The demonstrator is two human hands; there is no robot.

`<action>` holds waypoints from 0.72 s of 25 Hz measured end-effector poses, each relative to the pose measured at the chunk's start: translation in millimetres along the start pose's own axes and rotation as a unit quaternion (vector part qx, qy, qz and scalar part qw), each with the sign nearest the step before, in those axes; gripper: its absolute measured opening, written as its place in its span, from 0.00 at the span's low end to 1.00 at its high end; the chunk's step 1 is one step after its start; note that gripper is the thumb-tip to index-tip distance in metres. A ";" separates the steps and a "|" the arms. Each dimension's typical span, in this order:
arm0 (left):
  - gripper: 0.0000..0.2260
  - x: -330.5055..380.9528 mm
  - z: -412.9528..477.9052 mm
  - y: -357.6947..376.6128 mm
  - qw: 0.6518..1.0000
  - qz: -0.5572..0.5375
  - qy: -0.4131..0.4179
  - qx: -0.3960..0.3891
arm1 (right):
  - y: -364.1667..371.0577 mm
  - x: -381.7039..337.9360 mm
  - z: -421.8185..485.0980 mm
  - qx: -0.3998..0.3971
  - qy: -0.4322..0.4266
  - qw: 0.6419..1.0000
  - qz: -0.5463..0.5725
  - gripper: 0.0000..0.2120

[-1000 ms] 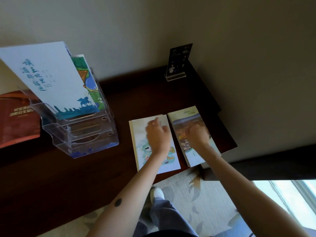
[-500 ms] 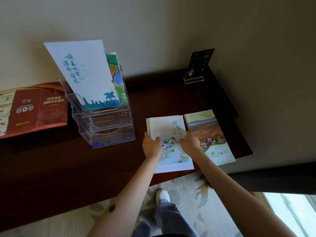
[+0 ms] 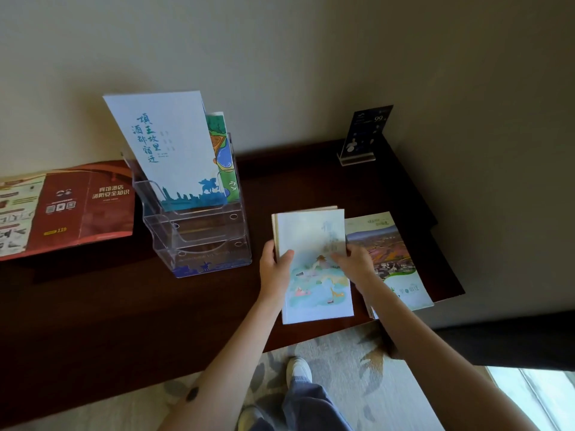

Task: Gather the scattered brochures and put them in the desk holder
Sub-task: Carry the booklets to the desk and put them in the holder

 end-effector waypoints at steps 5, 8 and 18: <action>0.13 78.4 -1.0 -17.6 0.983 0.032 0.181 -0.015 | -19.9 -68.5 -8.4 -0.004 -0.155 0.986 0.059 0.05; 0.12 119.7 -2.8 -33.3 0.967 0.051 0.249 -0.006 | -25.5 -106.6 -23.6 0.031 -0.219 0.971 0.089 0.04; 0.12 210.9 -5.1 -149.9 0.945 -0.050 0.312 0.085 | 4.9 -261.7 -73.8 0.023 -0.382 0.922 0.050 0.08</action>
Point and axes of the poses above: each hand's wrist, its own z-axis towards the middle knuckle, its own y-axis out of the palm, x = y × z, the point moved 9 cm from there along z, towards the middle knuckle, and after that the axes turned 11 degrees about z, right-handed, at the moved point
